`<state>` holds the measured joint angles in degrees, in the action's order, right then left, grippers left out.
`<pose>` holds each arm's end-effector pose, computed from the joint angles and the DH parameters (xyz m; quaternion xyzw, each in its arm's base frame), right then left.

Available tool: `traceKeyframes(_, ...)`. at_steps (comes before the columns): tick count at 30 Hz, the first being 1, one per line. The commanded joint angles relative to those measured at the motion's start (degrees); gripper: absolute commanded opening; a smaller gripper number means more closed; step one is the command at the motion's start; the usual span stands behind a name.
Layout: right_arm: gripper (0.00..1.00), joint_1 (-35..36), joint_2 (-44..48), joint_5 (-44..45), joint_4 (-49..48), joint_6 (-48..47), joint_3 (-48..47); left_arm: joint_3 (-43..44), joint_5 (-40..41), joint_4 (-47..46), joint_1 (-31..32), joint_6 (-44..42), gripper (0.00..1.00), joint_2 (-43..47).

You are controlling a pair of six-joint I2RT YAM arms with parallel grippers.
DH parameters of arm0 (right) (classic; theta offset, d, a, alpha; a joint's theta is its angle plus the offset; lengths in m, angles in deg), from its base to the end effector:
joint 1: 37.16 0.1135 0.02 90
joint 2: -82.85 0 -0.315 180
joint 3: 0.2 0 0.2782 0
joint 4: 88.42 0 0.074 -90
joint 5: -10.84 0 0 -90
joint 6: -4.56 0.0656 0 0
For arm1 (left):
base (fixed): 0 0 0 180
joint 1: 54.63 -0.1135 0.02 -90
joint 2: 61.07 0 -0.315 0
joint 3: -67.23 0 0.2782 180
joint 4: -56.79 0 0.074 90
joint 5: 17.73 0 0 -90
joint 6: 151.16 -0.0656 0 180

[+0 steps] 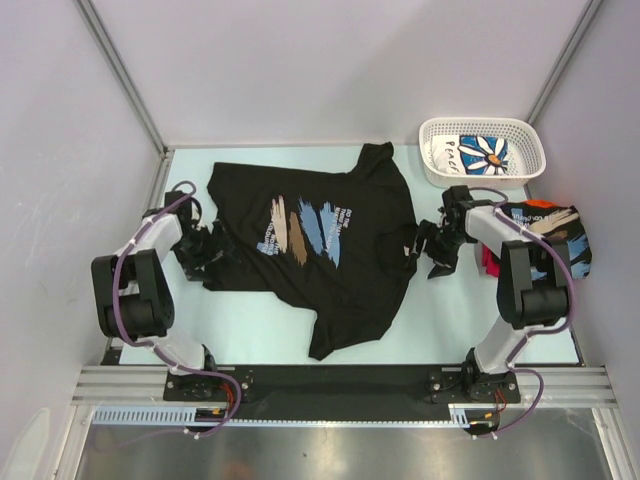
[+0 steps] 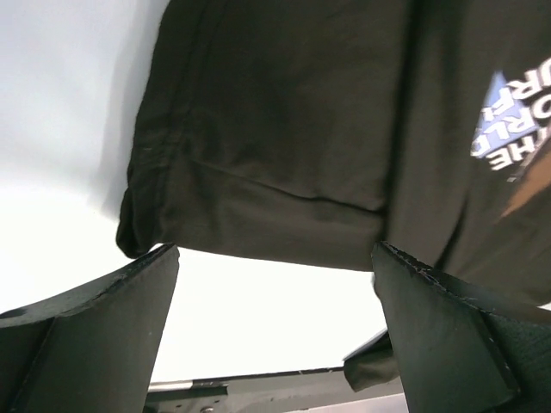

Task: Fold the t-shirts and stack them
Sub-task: Flatten out the tshirt

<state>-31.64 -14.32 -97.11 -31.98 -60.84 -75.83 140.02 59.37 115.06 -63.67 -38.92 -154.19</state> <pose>0.3429 0.0535 0.1905 0.1467 0.9714 0.1767 0.0596 0.3235 0.0366 0.1962 -0.2558 0.9552 -0.1224 0.0852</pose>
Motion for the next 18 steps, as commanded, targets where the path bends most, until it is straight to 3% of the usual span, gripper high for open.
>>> traceKeyframes(1,0.72,0.9,-3.6,-2.3,-1.1,-0.2,-3.5,2.8,2.2,2.4,0.0,-1.1,1.0,-1.0)
traceKeyframes(5,0.65,1.9,-6.1,-3.4,-1.6,-0.1,-5.9,6.0,4.0,3.8,0.1,-2.0,0.99,-2.6)
traceKeyframes(8,0.55,2.0,-7.6,-4.7,-2.1,0.3,-7.7,8.2,5.5,5.1,0.4,-2.6,1.0,-4.7)
traceKeyframes(9,0.45,2.2,-8.0,-5.1,-2.2,0.3,-8.5,8.6,5.5,5.4,0.5,-2.8,0.99,-5.6)
traceKeyframes(11,0.4,2.2,-9.5,-6.6,-1.9,0.1,-9.5,9.6,5.3,5.6,1.1,-3.0,0.97,-6.5)
traceKeyframes(12,0.27,2.3,-10.0,-7.0,-1.6,-0.2,-9.9,9.9,5.8,5.7,1.3,-3.0,0.97,-6.8)
traceKeyframes(15,0.07,2.4,-11.3,-7.2,-0.9,-0.8,-11.5,10.9,6.5,6.0,2.0,-3.0,0.97,-7.6)
traceKeyframes(18,0.0,2.5,-11.4,-7.1,-0.7,-1.1,-12.3,11.9,7.4,6.9,3.1,-3.8,0.96,-8.5)
